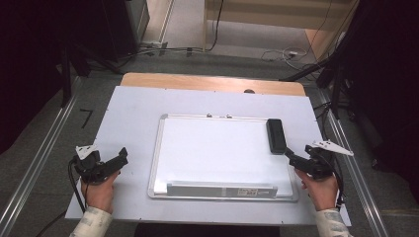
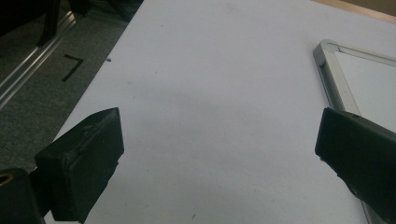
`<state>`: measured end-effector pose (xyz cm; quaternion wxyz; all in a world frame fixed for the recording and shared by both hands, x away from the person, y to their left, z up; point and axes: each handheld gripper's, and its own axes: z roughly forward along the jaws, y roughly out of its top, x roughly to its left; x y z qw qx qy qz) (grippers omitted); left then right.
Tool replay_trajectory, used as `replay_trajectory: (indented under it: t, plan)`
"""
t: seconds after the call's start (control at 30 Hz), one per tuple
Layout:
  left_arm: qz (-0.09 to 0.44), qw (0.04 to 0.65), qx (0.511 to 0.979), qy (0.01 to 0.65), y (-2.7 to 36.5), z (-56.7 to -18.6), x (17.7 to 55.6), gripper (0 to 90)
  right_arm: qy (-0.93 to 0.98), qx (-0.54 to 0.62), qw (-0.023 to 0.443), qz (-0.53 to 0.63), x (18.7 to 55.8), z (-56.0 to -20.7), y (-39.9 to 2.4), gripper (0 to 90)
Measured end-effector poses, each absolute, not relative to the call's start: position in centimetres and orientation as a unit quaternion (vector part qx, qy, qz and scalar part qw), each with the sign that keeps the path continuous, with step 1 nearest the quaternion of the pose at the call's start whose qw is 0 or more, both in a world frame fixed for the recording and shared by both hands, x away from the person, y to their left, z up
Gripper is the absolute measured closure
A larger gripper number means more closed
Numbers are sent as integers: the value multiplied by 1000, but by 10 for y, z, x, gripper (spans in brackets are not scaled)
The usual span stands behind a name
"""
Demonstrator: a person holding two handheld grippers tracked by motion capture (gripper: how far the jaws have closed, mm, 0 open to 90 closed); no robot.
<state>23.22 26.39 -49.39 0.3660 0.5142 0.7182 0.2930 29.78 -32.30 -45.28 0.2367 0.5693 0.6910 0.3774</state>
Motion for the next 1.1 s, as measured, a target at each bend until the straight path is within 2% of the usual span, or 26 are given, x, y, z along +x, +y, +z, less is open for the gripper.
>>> replay_trajectory:
  t: [1.1]
  plan:
    - [293,367,514,718,263,-494,233,11,688,573,252,367,278,-454,-343,197]
